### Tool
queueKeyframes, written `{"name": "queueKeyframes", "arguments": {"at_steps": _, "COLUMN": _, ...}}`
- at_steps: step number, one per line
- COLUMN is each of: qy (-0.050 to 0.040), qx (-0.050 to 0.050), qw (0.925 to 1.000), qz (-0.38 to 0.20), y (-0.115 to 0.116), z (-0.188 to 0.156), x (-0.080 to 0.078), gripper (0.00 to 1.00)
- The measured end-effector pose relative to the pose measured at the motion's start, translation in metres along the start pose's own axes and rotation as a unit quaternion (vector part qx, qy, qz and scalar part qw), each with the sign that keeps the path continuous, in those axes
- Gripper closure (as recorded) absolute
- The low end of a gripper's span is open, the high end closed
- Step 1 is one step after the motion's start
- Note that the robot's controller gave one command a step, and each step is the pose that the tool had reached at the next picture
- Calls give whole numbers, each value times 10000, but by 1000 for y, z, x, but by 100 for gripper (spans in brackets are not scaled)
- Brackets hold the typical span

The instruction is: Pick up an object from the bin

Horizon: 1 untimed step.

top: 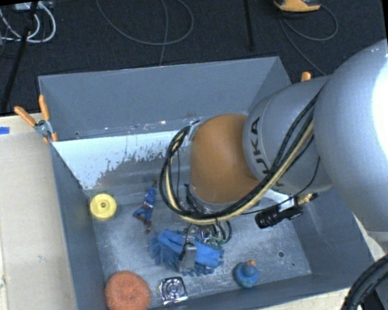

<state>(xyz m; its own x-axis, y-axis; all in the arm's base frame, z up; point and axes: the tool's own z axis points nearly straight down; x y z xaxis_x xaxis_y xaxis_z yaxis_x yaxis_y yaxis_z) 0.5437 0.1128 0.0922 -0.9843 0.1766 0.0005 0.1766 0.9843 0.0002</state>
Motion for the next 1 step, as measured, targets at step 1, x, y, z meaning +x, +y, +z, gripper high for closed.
{"name": "queueKeyframes", "arguments": {"at_steps": 1, "qy": 10, "qx": 5, "qw": 9954, "qz": 953, "y": 1, "z": 23, "x": 13, "gripper": 100}}
